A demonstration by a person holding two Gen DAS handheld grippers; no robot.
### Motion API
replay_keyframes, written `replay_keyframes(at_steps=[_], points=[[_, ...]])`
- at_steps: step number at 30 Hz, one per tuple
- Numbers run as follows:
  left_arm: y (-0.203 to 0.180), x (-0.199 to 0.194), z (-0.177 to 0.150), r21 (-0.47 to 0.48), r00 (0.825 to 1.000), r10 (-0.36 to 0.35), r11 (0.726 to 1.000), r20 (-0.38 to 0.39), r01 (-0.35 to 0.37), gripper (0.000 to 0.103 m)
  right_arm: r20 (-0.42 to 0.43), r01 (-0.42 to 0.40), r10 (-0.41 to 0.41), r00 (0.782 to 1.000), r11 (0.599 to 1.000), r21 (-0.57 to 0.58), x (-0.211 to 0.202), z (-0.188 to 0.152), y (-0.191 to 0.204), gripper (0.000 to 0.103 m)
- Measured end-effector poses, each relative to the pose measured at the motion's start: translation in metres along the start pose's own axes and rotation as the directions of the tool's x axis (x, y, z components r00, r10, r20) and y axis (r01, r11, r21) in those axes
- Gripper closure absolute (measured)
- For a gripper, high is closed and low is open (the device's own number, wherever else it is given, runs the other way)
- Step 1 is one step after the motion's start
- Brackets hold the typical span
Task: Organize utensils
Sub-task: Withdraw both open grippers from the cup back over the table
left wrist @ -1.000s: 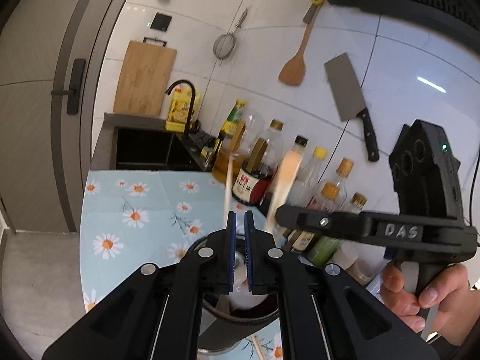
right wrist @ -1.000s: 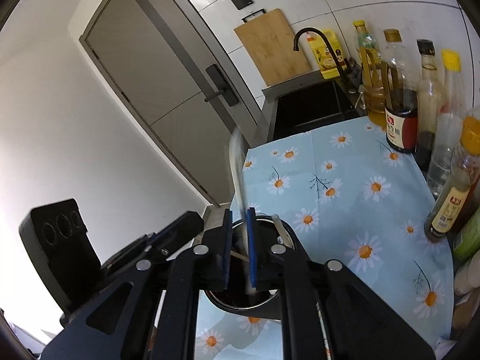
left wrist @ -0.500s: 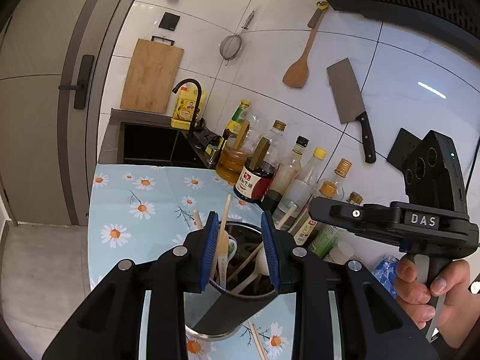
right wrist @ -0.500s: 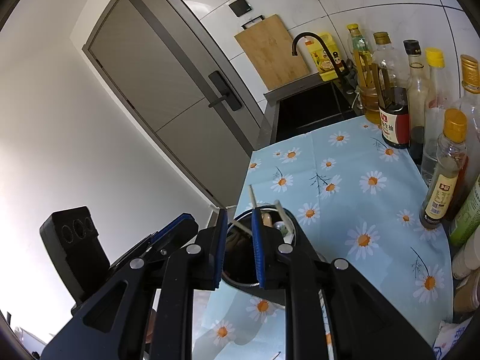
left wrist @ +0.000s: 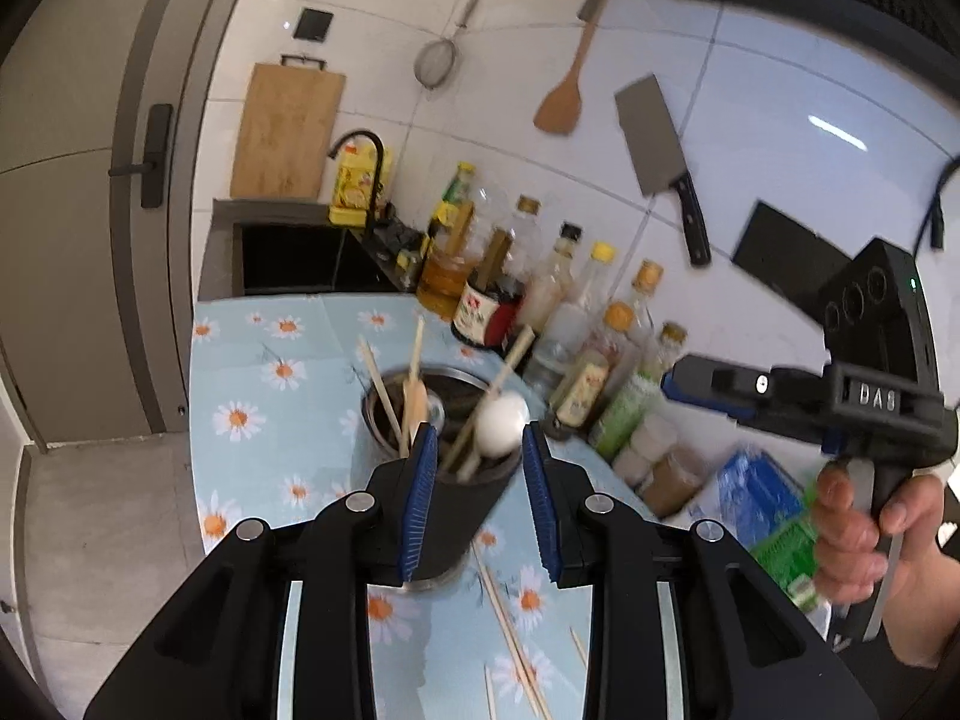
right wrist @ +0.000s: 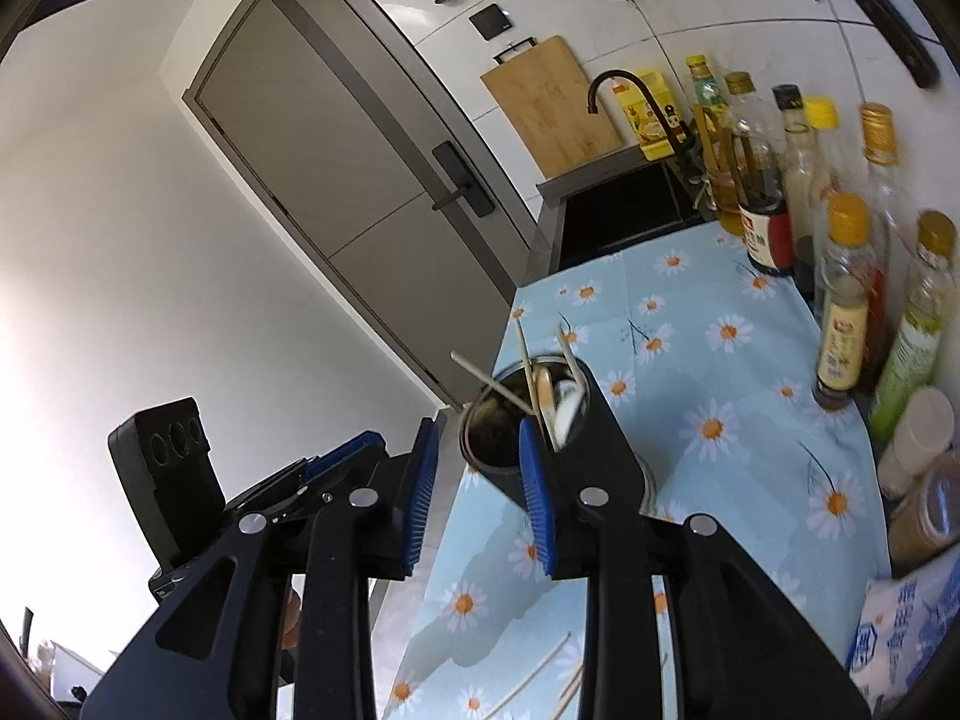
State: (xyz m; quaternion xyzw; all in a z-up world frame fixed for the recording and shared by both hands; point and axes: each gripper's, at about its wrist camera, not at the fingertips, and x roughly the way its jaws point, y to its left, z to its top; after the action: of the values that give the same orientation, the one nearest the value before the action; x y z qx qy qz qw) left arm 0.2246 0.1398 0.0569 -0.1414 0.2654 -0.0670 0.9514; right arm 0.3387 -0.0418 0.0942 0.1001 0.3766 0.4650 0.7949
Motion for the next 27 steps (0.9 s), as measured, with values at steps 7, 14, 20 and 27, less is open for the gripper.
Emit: replay_keyframes(at_steps=[7,14,20,27], points=[[-0.013,-0.011,-0.029,0.046,0.993,-0.001,0.999,-0.122,0.007,0.074,-0.064,0.046,-0.044,0.997,0.998,0.034,-0.025,-0.028,-0.010,0.062],[-0.015,-0.010,-0.062,0.023,0.966,-0.014,1.000,-0.259,0.020,0.074,-0.186,0.122,-0.102,0.977,0.988,0.097,-0.028,-0.064,-0.029,0.059],[-0.014,0.003,-0.089,0.000,0.927,-0.011,1.000,-0.376,0.012,0.072,-0.297,0.181,-0.129,0.946,0.972,0.153,-0.019,-0.090,-0.042,0.059],[-0.020,0.017,-0.111,0.006,0.871,0.008,1.000,-0.491,-0.005,0.070,-0.416,0.247,-0.133,0.900,0.940,0.234,-0.008,-0.116,-0.060,0.059]])
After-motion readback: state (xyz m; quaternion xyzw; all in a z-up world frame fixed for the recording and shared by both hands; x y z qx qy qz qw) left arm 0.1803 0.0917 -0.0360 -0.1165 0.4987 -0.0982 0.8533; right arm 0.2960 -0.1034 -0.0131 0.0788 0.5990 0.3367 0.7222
